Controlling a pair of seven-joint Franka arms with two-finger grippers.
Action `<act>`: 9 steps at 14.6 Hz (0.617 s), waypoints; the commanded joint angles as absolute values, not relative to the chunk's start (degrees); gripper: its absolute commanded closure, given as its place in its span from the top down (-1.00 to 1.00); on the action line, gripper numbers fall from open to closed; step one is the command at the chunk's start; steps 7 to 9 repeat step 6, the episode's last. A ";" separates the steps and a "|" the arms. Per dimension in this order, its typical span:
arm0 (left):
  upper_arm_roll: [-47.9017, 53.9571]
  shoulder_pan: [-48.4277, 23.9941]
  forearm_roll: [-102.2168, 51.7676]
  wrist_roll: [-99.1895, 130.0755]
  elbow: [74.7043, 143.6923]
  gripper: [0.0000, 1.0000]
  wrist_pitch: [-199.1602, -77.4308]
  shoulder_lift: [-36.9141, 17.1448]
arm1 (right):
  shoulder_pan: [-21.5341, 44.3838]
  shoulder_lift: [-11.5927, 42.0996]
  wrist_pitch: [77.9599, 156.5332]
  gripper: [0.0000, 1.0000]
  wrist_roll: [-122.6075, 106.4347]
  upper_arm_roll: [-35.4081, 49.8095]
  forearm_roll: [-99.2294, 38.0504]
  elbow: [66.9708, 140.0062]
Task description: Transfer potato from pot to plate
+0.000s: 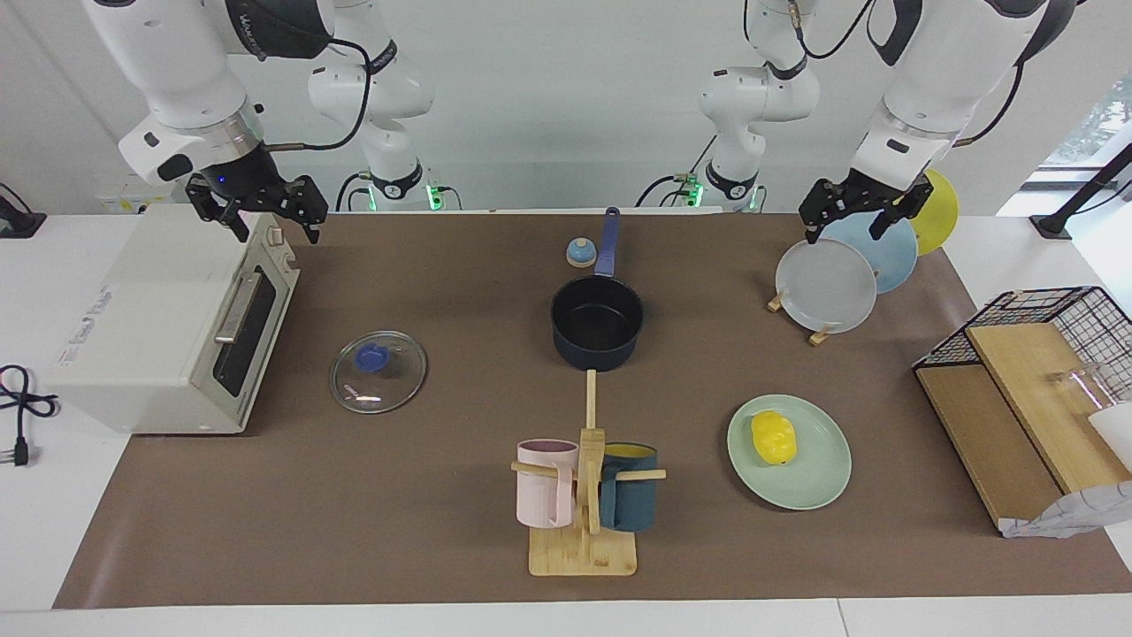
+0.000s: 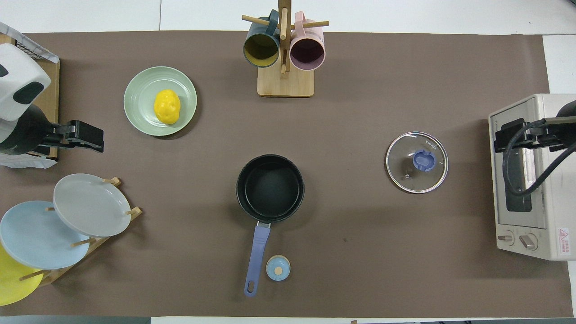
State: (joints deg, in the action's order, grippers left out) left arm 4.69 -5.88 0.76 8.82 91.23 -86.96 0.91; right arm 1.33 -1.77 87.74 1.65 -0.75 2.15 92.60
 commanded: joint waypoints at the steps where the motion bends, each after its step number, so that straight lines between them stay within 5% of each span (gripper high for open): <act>1: 4.22 -6.59 0.62 8.26 92.72 1.00 -87.44 1.76 | 1.05 -1.14 86.57 1.00 2.02 -0.53 1.23 91.32; 9: 4.22 -6.59 -1.05 8.70 92.90 1.00 -89.30 2.72 | 1.05 -1.14 86.75 1.00 2.02 -0.53 1.23 91.32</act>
